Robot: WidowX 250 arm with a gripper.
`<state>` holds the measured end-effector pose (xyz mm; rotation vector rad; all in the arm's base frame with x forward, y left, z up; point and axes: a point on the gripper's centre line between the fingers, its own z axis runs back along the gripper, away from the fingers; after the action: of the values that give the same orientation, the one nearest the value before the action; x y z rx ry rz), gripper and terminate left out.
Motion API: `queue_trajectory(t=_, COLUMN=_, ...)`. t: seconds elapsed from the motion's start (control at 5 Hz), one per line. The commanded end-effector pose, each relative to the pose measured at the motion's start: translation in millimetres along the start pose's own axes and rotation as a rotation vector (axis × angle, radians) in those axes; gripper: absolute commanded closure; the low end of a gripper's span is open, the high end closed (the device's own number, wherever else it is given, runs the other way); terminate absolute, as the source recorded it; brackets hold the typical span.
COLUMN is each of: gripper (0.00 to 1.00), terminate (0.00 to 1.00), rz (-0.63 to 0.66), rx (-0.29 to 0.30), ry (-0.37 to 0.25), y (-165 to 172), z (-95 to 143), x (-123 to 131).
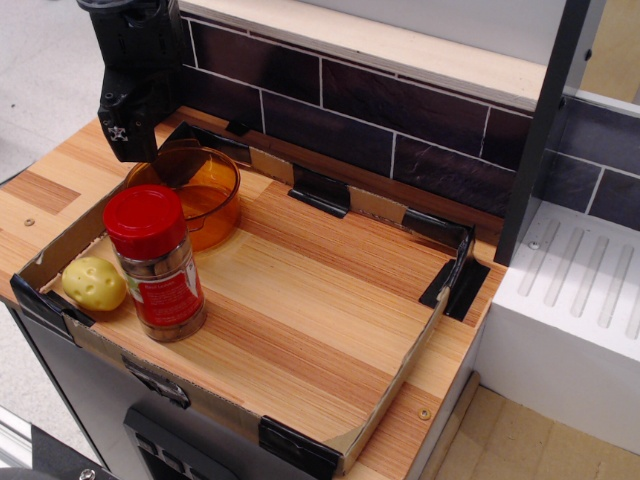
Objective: Topple basil bottle
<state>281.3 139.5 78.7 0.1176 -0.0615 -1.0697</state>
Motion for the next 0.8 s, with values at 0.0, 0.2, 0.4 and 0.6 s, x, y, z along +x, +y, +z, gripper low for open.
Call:
queue_trajectory(t=0.0, gripper=0.00, terminate=0.00, rz=0.000, rx=0.000, ry=0.000, y=0, z=0, x=0)
queue_trajectory(t=0.2, gripper=0.00, terminate=0.00, rz=0.034, rx=0.004, ry=-0.033, y=-4, z=9, x=23)
queue_trajectory(t=0.4, gripper=0.00, terminate=0.00, rz=0.072, rx=0.043, ry=-0.044, y=-10, z=27, x=47)
queue_trajectory(t=0.6, gripper=0.00, terminate=0.00, rz=0.085, rx=0.037, ry=-0.067, y=-16, z=38, x=65)
